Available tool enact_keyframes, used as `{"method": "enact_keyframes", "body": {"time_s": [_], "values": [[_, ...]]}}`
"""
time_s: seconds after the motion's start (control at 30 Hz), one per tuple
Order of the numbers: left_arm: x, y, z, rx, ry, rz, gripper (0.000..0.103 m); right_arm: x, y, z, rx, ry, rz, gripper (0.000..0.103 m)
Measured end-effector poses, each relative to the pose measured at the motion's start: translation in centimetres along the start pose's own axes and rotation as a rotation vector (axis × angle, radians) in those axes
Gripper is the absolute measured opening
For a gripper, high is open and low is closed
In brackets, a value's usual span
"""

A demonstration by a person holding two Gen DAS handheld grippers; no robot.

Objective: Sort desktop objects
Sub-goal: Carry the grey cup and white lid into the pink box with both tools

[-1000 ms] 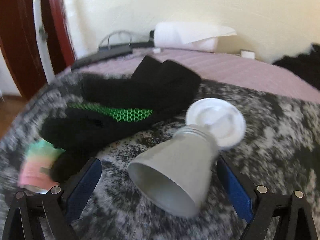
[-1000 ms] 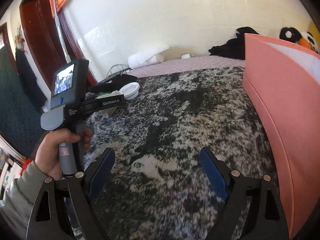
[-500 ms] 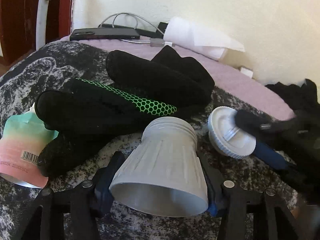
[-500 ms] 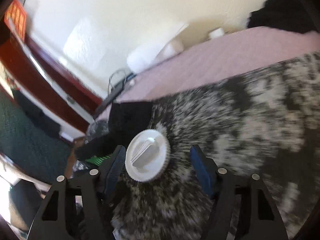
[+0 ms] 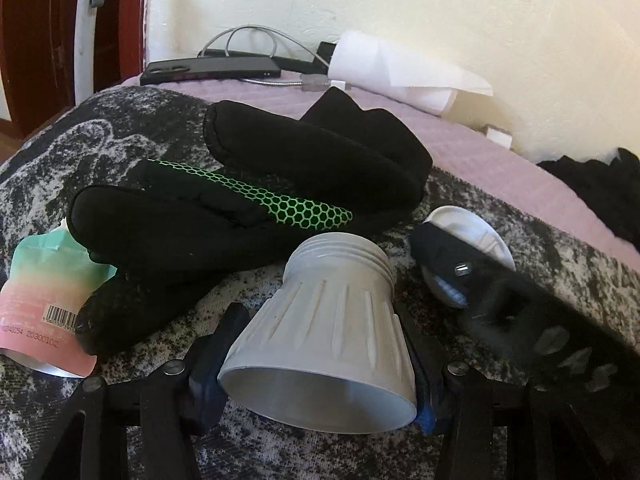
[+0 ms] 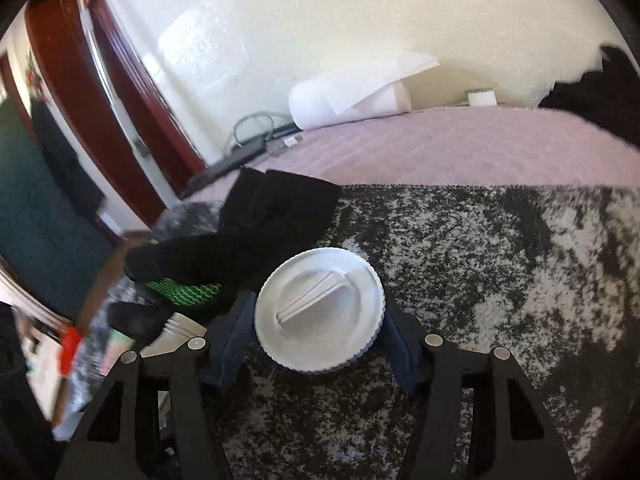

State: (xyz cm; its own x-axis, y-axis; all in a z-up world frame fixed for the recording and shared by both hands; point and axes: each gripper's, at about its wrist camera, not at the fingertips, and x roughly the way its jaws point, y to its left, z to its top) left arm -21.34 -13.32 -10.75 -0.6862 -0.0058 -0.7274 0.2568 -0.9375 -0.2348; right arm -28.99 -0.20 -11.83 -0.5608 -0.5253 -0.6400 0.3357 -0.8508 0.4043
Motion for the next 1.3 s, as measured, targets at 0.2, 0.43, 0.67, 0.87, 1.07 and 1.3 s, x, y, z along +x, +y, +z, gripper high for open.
{"method": "enact_keyframes", "body": {"time_s": [0.2,0.43,0.67,0.87,1.07,1.3], "values": [[-0.1,-0.1,0.0,-0.001,-0.004,-0.004,0.06,-2.3,-3.4,-0.2,0.175,-0.042,0.162,0.063],[-0.5,-0.2,0.1,0.005,-0.02,-0.034,0.059,-7.5,-3.2,-1.0,0.237,-0.118,0.252,0.063],[-2.9,-2.5,-1.3,0.06,-0.061,-0.068,0.059,-19.0,-1.6,-5.7,0.149,-0.153,0.144,0.063],[-7.0,-7.3,-4.2,0.217,-0.068,-0.012,0.059,-29.3,-0.6,-9.9,0.08,-0.182,0.052,0.063],[-14.0,-14.3,-6.1,0.296,-0.077,-0.071,0.059,-38.4,-1.8,-11.1,-0.009,-0.362,-0.105,0.063],[-19.8,-25.1,-7.1,0.308,-0.111,-0.237,0.06,-45.7,-10.1,-10.8,0.276,-0.576,-0.278,0.063]]}}
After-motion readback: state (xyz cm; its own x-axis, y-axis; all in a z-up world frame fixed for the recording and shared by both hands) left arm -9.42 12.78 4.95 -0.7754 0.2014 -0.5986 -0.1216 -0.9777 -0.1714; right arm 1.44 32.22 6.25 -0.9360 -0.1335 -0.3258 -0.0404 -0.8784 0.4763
